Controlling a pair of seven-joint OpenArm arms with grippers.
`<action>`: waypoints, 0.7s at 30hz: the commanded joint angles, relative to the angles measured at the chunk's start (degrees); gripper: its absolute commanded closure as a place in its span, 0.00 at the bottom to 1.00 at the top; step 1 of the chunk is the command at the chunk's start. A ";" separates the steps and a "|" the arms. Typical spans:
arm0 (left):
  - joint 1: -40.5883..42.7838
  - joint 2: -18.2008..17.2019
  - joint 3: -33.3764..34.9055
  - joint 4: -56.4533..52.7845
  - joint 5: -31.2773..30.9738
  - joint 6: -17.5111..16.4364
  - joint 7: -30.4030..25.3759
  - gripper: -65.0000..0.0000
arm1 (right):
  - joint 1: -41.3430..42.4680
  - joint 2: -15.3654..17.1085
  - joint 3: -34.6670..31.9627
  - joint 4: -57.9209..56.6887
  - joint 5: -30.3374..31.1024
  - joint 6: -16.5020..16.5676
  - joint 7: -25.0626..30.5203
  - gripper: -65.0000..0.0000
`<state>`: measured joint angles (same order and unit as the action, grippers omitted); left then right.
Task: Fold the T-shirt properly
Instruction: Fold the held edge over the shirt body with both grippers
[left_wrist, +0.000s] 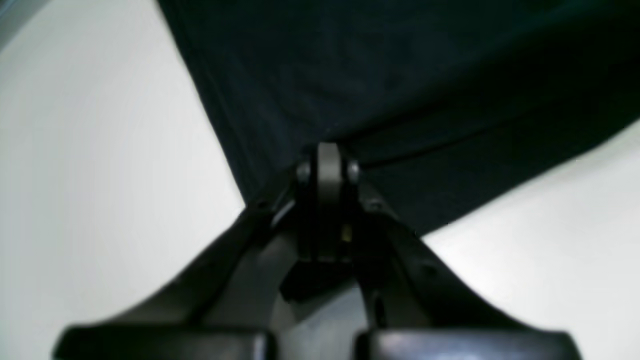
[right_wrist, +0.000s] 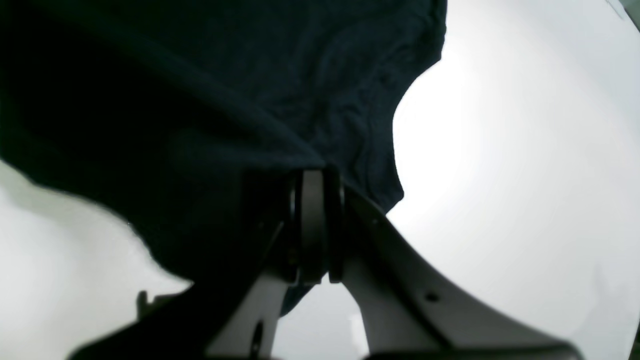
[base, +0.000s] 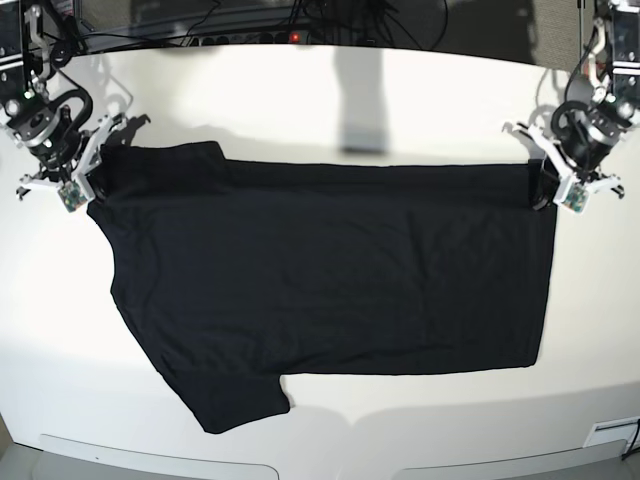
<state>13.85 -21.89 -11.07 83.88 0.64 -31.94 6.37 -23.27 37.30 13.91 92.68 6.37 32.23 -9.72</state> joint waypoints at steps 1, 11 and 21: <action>-1.68 -0.63 -0.46 -0.39 -0.42 0.79 -1.27 1.00 | 1.68 1.09 0.63 -0.35 0.31 -0.24 1.40 1.00; -9.01 -0.35 1.84 -8.57 2.62 0.33 -2.16 1.00 | 13.92 -3.72 0.63 -8.35 -1.73 5.77 1.31 1.00; -13.09 -0.35 2.32 -14.82 2.62 0.28 -3.45 1.00 | 19.74 -4.59 -3.98 -13.88 -6.05 6.58 0.72 1.00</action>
<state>1.72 -21.23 -8.45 68.36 3.75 -32.12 4.27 -4.45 31.59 9.45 77.95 -0.30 39.29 -10.02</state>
